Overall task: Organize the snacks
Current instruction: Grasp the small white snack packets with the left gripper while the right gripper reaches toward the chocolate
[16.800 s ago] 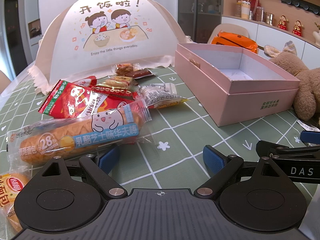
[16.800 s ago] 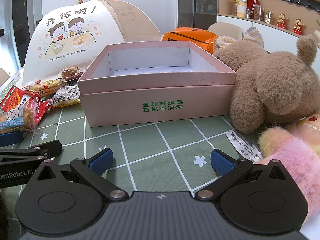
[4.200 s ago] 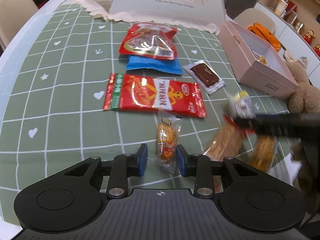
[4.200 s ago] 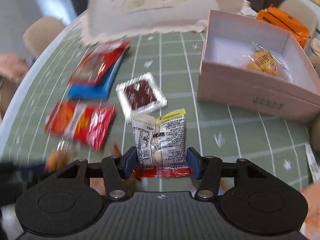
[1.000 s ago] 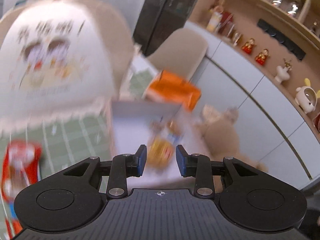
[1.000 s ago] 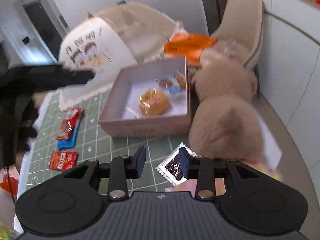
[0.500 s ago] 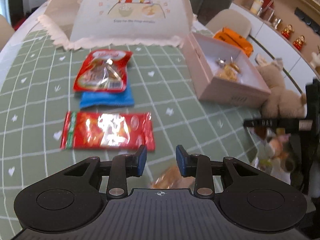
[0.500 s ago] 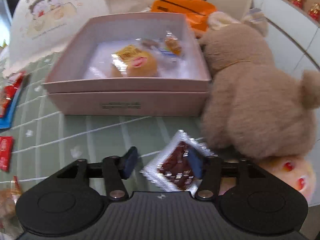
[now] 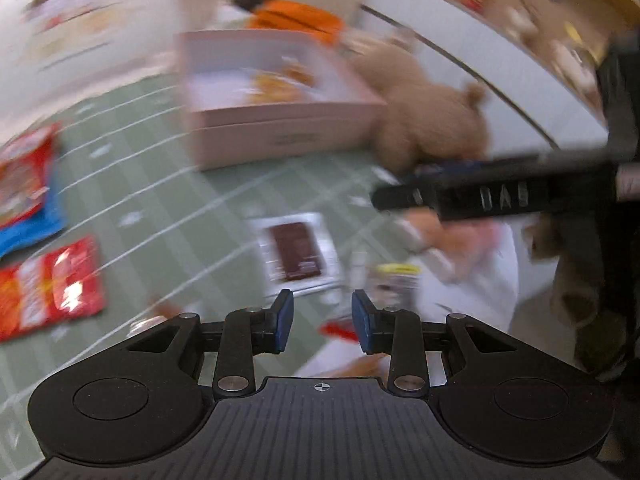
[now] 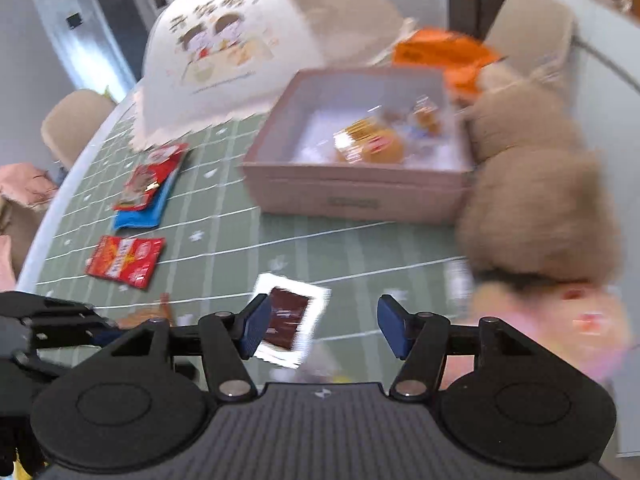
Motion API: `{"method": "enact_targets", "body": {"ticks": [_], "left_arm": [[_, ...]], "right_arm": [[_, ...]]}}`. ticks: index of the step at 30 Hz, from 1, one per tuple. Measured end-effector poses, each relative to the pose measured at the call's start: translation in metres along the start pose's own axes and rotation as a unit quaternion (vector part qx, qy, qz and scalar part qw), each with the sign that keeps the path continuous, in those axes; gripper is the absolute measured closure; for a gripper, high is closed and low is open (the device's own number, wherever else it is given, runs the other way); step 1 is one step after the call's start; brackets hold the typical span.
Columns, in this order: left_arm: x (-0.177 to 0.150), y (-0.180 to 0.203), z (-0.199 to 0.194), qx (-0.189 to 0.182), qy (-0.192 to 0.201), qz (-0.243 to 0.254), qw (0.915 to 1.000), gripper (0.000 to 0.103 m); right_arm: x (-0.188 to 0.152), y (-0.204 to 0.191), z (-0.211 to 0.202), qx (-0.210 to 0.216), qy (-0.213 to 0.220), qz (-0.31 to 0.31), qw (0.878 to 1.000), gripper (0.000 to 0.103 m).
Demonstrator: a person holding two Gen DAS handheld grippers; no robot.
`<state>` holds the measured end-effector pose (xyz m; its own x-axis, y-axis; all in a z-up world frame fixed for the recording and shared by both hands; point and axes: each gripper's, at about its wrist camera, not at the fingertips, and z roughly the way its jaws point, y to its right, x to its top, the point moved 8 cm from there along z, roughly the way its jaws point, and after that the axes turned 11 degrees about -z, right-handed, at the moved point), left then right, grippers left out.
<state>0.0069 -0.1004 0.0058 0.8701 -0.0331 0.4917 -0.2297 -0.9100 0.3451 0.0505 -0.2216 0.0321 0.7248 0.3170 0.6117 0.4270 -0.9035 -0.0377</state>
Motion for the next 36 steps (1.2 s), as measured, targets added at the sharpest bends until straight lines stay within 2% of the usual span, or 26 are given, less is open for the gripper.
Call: {"method": "enact_targets", "body": {"ticks": [2,4,6,8,10,11,13,17,20,21,23,27,28,29,31,33,36], "left_arm": [[-0.002,0.022,0.019,0.015,-0.008,0.046,0.9988,0.067],[-0.006,0.034,0.036,0.032,-0.024,0.069,0.9968,0.067],[-0.012,0.041,0.051,0.038,-0.049,0.076,0.9952,0.063],[-0.012,0.043,0.057,0.042,-0.043,0.077,0.9952,0.058],[-0.009,0.041,0.060,0.049,-0.043,0.069,0.9955,0.049],[-0.008,0.040,0.061,0.054,-0.044,0.065,0.9954,0.048],[-0.008,0.047,0.060,0.041,-0.047,0.068,0.9957,0.054],[-0.011,0.061,0.051,0.021,-0.040,0.088,0.9951,0.054],[-0.021,0.075,0.055,0.028,-0.055,0.138,0.9885,0.053],[-0.025,0.076,0.057,0.034,-0.056,0.154,0.9860,0.049],[-0.028,0.078,0.056,0.046,-0.041,0.179,0.9819,0.047],[-0.015,0.055,0.052,0.094,-0.016,0.155,0.9834,0.045],[-0.012,0.049,0.051,0.094,-0.015,0.141,0.9854,0.046],[-0.010,0.045,0.050,0.083,-0.019,0.124,0.9886,0.049],[-0.006,0.042,0.052,0.055,-0.029,0.095,0.9936,0.049],[-0.005,0.045,0.057,0.043,-0.031,0.095,0.9941,0.044],[-0.008,0.049,0.068,0.056,-0.035,0.108,0.9919,0.039]], "right_arm": [[0.003,0.020,-0.008,-0.017,0.009,0.016,1.000,0.040],[0.001,0.035,-0.015,-0.027,0.017,0.035,0.999,0.040],[-0.003,0.045,-0.021,-0.027,0.022,0.051,0.998,0.039],[-0.009,0.048,-0.026,-0.026,0.025,0.056,0.998,0.035],[-0.012,0.046,-0.024,-0.028,0.025,0.052,0.998,0.034],[-0.014,0.045,-0.024,-0.031,0.025,0.047,0.998,0.034],[-0.014,0.042,-0.021,-0.035,0.026,0.037,0.998,0.033],[-0.011,0.043,-0.025,-0.043,0.035,0.029,0.998,0.031],[-0.010,0.048,-0.031,-0.044,0.044,0.036,0.997,0.024],[-0.010,0.049,-0.031,-0.044,0.045,0.037,0.997,0.023],[-0.012,0.050,-0.031,-0.044,0.043,0.039,0.997,0.023],[-0.018,0.050,-0.028,-0.041,0.035,0.039,0.998,0.023],[-0.020,0.050,-0.027,-0.041,0.034,0.039,0.998,0.023],[-0.021,0.050,-0.026,-0.039,0.032,0.039,0.998,0.023],[-0.023,0.048,-0.024,-0.037,0.027,0.040,0.998,0.023],[-0.022,0.047,-0.022,-0.034,0.024,0.040,0.998,0.023],[-0.018,0.042,-0.023,-0.034,0.026,0.031,0.999,0.023]]}}
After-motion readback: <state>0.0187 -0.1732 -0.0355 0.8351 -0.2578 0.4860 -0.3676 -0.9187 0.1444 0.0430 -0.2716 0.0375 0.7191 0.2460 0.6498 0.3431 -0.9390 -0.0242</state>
